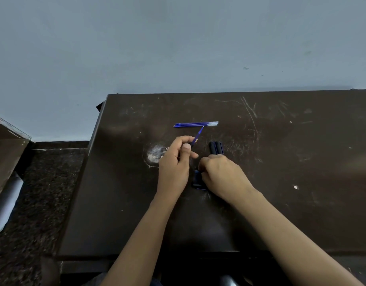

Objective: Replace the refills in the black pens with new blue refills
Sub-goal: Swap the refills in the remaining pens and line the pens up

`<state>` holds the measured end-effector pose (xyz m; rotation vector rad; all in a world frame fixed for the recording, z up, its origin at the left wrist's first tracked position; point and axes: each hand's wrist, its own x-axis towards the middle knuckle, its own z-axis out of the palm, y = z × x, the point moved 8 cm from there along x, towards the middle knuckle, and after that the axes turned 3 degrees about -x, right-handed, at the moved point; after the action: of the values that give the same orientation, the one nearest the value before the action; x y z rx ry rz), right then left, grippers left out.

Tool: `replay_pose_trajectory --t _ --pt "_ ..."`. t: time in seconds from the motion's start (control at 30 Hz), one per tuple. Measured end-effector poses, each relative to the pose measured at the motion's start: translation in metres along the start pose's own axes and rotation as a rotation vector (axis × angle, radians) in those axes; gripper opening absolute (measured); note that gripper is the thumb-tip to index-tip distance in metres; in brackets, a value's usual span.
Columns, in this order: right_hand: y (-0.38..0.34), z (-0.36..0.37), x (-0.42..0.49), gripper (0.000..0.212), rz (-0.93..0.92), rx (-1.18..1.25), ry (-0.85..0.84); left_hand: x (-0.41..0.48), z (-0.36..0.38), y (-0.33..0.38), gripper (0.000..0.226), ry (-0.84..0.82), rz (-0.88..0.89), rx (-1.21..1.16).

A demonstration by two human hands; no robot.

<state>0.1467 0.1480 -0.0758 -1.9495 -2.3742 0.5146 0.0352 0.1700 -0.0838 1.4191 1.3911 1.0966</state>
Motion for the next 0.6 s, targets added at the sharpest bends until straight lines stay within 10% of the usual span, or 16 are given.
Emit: replay_pose_trajectory --t 0.3,0.47,0.6 --pt "0.052 -0.030 0.002 0.004 0.314 0.634 0.315 -0.002 0.005 0.000 0.020 -0.047 -0.003 -0.030" --pt "0.068 -0.026 0.003 0.015 0.464 1.604 0.446 -0.003 0.012 -0.002 0.021 -0.103 -0.018 -0.038" --pt "0.067 -0.027 0.002 0.012 0.477 1.794 0.501 -0.004 0.016 -0.003 0.022 -0.112 -0.023 -0.056"
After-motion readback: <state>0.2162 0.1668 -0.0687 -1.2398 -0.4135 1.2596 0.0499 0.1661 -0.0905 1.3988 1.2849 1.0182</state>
